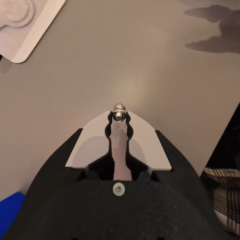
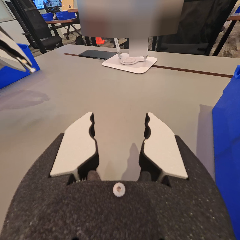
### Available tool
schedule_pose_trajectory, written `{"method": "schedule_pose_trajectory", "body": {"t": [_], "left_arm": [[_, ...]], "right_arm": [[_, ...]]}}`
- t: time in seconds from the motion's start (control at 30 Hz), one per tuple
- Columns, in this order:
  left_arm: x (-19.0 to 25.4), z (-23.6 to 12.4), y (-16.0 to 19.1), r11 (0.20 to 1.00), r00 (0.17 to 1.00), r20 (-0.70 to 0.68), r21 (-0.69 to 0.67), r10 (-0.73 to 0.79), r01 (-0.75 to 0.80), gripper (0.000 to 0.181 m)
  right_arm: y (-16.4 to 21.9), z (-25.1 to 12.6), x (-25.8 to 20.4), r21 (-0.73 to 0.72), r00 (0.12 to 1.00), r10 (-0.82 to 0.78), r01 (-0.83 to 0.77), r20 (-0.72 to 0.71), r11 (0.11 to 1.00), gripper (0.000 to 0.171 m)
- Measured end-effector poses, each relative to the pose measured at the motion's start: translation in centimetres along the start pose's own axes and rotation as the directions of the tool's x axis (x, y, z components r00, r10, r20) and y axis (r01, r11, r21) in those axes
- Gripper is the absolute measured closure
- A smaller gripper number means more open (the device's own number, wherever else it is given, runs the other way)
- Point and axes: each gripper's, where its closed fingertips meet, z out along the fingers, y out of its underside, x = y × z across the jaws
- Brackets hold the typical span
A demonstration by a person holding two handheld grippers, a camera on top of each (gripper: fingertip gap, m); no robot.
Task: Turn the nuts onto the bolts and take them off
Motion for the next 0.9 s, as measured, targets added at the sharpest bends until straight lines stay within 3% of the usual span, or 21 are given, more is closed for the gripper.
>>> {"method": "schedule_pose_trajectory", "body": {"t": [0.17,0.57,0.73,0.9], "left_arm": [[0.9,4.0,-0.1,0.992,0.998,-0.049,-0.117,0.043,-0.049,0.162],[2.8,9.8,0.5,0.914,0.966,-0.178,-0.329,0.189,-0.239,0.161],[3.2,11.2,0.4,0.909,0.953,-0.209,-0.312,0.218,-0.277,0.162],[3.7,10.8,-0.6,0.950,0.943,-0.264,-0.184,0.201,-0.254,0.153]], "right_arm": [[0.3,0.0,-0.1,-0.009,1.000,0.004,-0.004,0.010,1.000,0.098],[1.8,0.9,-0.6,-0.074,0.999,-0.017,0.020,0.041,0.997,0.098],[2.8,1.5,-1.0,-0.115,0.997,-0.038,0.046,0.067,0.992,0.096],[2.9,2.0,-1.8,-0.122,0.993,-0.035,0.049,0.111,0.991,0.096]]}}
